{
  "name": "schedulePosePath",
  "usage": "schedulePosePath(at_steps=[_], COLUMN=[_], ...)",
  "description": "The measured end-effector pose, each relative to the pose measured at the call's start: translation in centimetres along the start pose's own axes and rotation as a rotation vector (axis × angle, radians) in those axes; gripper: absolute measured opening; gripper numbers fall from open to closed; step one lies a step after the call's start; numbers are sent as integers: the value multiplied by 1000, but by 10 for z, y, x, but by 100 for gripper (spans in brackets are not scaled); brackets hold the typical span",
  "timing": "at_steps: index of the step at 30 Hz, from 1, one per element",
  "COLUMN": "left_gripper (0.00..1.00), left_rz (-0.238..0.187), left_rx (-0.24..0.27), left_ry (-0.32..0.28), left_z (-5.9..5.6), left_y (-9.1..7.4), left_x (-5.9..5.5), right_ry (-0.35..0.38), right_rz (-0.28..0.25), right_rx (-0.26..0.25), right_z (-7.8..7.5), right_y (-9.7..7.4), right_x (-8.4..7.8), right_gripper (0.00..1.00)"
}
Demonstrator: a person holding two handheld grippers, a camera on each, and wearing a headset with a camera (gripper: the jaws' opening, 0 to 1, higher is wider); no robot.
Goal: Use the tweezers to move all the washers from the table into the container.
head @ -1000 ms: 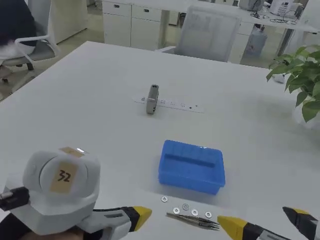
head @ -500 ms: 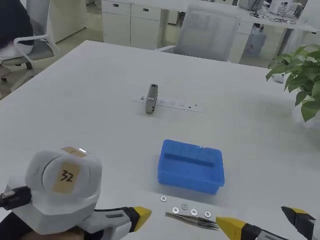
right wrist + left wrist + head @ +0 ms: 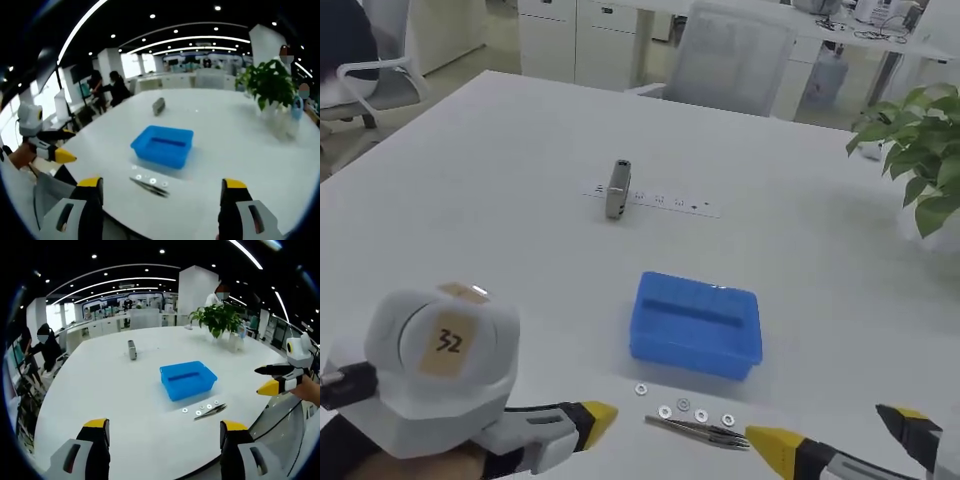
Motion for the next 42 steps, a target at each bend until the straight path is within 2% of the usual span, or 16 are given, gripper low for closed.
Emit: schedulePosePath(at_steps=[12, 20, 24, 27, 29, 30, 33, 36, 38, 39, 40, 41, 42], left_gripper=[93, 94, 93, 86, 79, 77, 65, 54, 51, 47, 42, 38, 35], left_rz=[0, -32, -29, -37, -38, -16, 5, 33, 56, 72, 75, 85, 106], left_rx=[-18, -38, -37, -54, -88, -103, -188, -306, -342, -381, -389, -404, -432], left_ry=[10, 8, 11, 27, 49, 56, 124, 177, 172, 178, 183, 198, 237], left_z=[-2, -2, -1, -2, -3, -3, -5, -10, -11, -12, -12, -13, -14], left_y=[3, 5, 6, 9, 13, 16, 25, 35, 42, 46, 47, 50, 54], left_x=[1, 5, 5, 5, 4, 3, 4, 6, 8, 10, 11, 11, 12], right_ry=[-1, -7, -11, -12, -9, -8, -7, -2, 4, 8, 9, 10, 14], right_rz=[9, 7, 10, 7, 9, 12, 18, 19, 19, 19, 18, 18, 18], right_rx=[-6, -10, -10, -13, -11, -11, -11, -15, -19, -21, -22, -25, -30], right_z=[1, 1, -1, 0, 1, 0, -1, -3, -4, -5, -5, -5, -6], right_y=[0, 2, 4, 5, 5, 6, 7, 6, 4, 4, 3, 3, 2], right_x=[-1, 1, 2, 2, 1, 0, -1, -2, -3, -3, -3, -4, -4], right_gripper=[96, 96, 96, 96, 95, 95, 95, 95, 94, 94, 94, 94, 94])
Point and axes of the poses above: the centre of the closed fingertips' face, and the gripper's own axes: y roughly forward along the fingers, z roughly to its left, x roughly out of its top, the point moved 10 cm from there along -y, roughly backward along the fingers, and after that the axes turned 1 degree about z, right-handed, at the moved point
